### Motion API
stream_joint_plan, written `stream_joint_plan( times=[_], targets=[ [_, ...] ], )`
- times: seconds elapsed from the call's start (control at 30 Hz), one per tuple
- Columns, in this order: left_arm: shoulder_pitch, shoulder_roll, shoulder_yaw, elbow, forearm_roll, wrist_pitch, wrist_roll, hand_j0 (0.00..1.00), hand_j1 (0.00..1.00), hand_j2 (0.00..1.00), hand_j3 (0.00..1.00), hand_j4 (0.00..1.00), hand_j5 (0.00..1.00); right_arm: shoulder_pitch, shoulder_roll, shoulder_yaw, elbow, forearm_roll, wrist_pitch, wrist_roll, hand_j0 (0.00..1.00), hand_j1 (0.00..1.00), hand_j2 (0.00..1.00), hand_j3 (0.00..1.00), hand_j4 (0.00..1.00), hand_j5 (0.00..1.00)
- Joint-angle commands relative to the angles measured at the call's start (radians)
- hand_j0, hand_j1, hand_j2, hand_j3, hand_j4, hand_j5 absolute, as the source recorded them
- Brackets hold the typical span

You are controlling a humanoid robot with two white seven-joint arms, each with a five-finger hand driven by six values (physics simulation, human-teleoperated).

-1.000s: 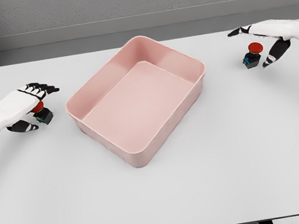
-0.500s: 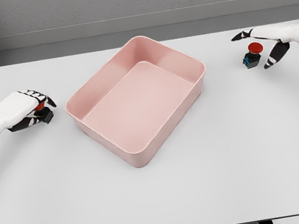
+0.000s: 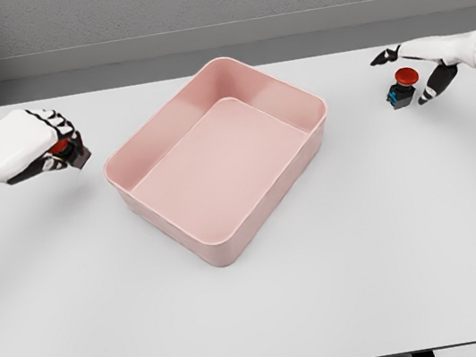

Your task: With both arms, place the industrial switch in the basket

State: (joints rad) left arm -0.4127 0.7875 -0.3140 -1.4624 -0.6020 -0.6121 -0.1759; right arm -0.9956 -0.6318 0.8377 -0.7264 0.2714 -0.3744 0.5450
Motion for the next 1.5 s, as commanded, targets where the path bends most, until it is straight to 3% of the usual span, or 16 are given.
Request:
stream_joint_plan(
  times=[0.0, 0.13, 0.23, 0.47, 0.7, 0.83, 1.17, 1.47],
  targets=[
    [0.000, 0.006, 0.003, -0.045, 0.025, 0.001, 0.001, 0.32, 0.32, 0.32, 0.32, 0.32, 0.32, 0.000, 0.008, -0.002, 0.018, 0.005, 0.002, 0.000, 0.91, 0.91, 0.91, 0.91, 0.91, 0.91],
    [-0.006, 0.004, 0.004, -0.095, 0.042, 0.001, 0.001, 0.32, 0.32, 0.32, 0.32, 0.32, 0.32, -0.003, 0.009, -0.002, 0.025, 0.006, 0.003, -0.002, 0.89, 0.89, 0.89, 0.89, 0.89, 0.89],
    [-0.012, -0.004, 0.004, -0.127, 0.042, 0.001, 0.001, 0.32, 0.32, 0.32, 0.32, 0.32, 0.32, -0.020, 0.043, -0.003, 0.073, 0.045, 0.003, -0.005, 0.88, 0.88, 0.88, 0.88, 0.88, 0.88],
    [-0.029, -0.011, 0.013, -0.170, 0.057, 0.001, -0.001, 0.32, 0.32, 0.32, 0.32, 0.32, 0.32, -0.021, 0.049, -0.002, 0.078, 0.049, 0.003, -0.005, 0.86, 0.86, 0.86, 0.86, 0.86, 0.86],
    [-0.035, -0.129, -0.011, -0.197, 0.053, 0.001, -0.008, 0.32, 0.32, 0.32, 0.32, 0.32, 0.32, -0.021, 0.064, -0.002, 0.091, 0.075, 0.005, -0.007, 0.81, 0.81, 0.81, 0.81, 0.81, 0.81],
    [-0.049, -0.174, -0.077, -0.197, 0.042, 0.001, -0.011, 0.32, 0.32, 0.32, 0.32, 0.32, 0.32, -0.031, 0.078, -0.002, 0.111, 0.078, 0.005, -0.008, 0.80, 0.80, 0.80, 0.80, 0.80, 0.80],
    [-0.058, -0.267, -0.135, -0.133, -0.012, 0.001, -0.066, 0.32, 0.32, 0.32, 0.32, 0.32, 0.32, -0.035, 0.084, -0.002, 0.136, 0.098, 0.003, -0.008, 0.72, 0.72, 0.72, 0.72, 0.72, 0.72],
    [-0.058, -0.298, -0.171, -0.036, -0.056, 0.001, -0.068, 0.32, 0.32, 0.32, 0.32, 0.32, 0.32, -0.035, 0.084, -0.002, 0.134, 0.100, 0.002, -0.007, 0.54, 0.54, 0.54, 0.54, 0.54, 0.54]
  ],
)
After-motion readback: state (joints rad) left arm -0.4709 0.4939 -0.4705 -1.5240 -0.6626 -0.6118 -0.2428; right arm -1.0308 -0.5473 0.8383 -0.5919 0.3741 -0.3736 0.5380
